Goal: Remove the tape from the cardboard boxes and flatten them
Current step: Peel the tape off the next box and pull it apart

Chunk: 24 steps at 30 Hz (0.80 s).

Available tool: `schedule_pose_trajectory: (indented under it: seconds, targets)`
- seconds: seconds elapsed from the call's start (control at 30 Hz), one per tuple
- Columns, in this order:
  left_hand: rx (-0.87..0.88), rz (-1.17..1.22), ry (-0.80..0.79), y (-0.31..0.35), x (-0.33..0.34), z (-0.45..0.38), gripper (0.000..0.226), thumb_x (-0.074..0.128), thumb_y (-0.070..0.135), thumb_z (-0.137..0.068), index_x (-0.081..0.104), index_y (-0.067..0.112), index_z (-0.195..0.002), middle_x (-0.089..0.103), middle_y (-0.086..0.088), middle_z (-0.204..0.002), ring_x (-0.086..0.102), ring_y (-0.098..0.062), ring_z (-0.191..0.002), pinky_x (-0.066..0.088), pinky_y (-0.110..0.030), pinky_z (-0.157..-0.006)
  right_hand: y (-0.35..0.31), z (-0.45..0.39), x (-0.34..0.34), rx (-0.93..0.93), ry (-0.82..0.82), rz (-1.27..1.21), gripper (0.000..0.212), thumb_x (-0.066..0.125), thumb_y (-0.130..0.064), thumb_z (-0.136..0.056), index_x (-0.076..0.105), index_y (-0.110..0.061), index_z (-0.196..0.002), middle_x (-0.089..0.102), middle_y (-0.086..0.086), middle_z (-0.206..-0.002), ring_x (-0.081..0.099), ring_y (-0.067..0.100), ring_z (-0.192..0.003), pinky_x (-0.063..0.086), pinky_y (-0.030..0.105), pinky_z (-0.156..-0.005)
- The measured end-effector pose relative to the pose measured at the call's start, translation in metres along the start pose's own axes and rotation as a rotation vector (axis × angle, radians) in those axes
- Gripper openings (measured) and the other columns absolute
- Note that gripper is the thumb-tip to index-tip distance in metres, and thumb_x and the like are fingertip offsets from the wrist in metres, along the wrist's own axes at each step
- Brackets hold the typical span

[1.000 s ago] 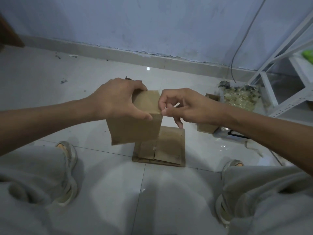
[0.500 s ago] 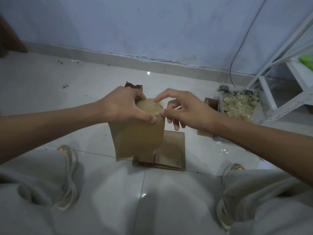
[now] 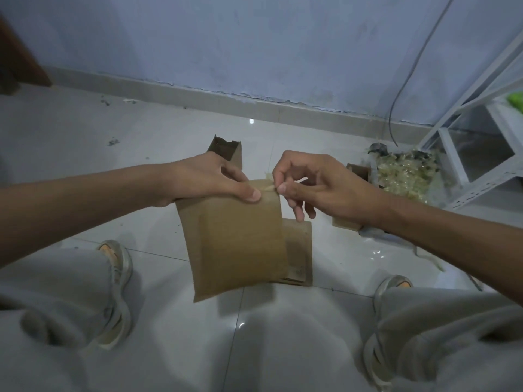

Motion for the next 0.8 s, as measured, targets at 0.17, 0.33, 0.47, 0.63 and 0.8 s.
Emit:
schedule_pose_trajectory:
  seconds: [0.17, 0.33, 0.47, 0.63, 0.8]
  targets:
    - [-0.080, 0.188, -0.193, -0.001, 0.013, 0.010, 0.063, 0.080, 0.067, -0.068, 0.079, 0.025, -0.115, 0.077, -0.003, -0.116, 0.074, -0.025, -0.107, 0.055, -0.052, -0.105, -0.018, 0.001, -0.011, -0.094, 0.081, 0.078, 0.007, 0.063, -0.010, -0.105, 0.063, -0.015, -0.101, 0.059, 0.010, -0.073, 0.066, 0.028, -0.058, 0.047, 0.026, -0.055]
    - [-0.127, 0.228, -0.227, 0.002, 0.017, 0.011, 0.065, 0.079, 0.066, -0.076, 0.076, 0.020, -0.121, 0.077, -0.005, -0.116, 0.074, -0.027, -0.107, 0.054, -0.052, -0.106, -0.029, 0.001, -0.020, -0.103, 0.138, 0.035, 0.047, 0.065, -0.009, -0.103, 0.056, -0.032, -0.142, 0.060, 0.016, -0.075, 0.064, 0.021, -0.059, 0.051, 0.021, -0.057]
    - [-0.155, 0.247, -0.232, -0.003, 0.022, 0.007, 0.068, 0.080, 0.066, -0.070, 0.077, 0.017, -0.118, 0.077, -0.008, -0.114, 0.075, -0.028, -0.106, 0.055, -0.051, -0.103, -0.027, -0.002, -0.017, -0.081, 0.104, 0.131, 0.017, 0.067, -0.010, -0.102, 0.074, -0.020, -0.113, 0.062, 0.015, -0.071, 0.063, 0.014, -0.055, 0.052, 0.024, -0.059]
    - [-0.142, 0.261, -0.245, -0.004, 0.020, 0.005, 0.070, 0.081, 0.065, -0.068, 0.078, 0.013, -0.114, 0.077, -0.010, -0.113, 0.075, -0.026, -0.101, 0.057, -0.039, -0.087, -0.024, 0.000, -0.015, -0.084, 0.101, 0.178, 0.010, 0.067, -0.009, -0.101, 0.074, -0.015, -0.098, 0.065, 0.008, -0.072, 0.064, 0.019, -0.055, 0.052, 0.026, -0.058]
    - [-0.162, 0.239, -0.321, -0.005, 0.022, 0.009, 0.077, 0.083, 0.068, -0.057, 0.080, 0.013, -0.111, 0.076, -0.012, -0.115, 0.075, -0.025, -0.098, 0.057, -0.037, -0.085, -0.025, 0.003, -0.011, -0.088, 0.001, 0.189, 0.012, 0.063, -0.004, -0.103, 0.071, -0.010, -0.097, 0.062, 0.007, -0.072, 0.065, 0.028, -0.057, 0.043, 0.011, -0.060]
Point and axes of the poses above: each hand's wrist, its own z-axis away from the middle knuckle, its own x-axis out of the palm, y = z × x, the point moved 9 cm from there along -z, towards the middle knuckle
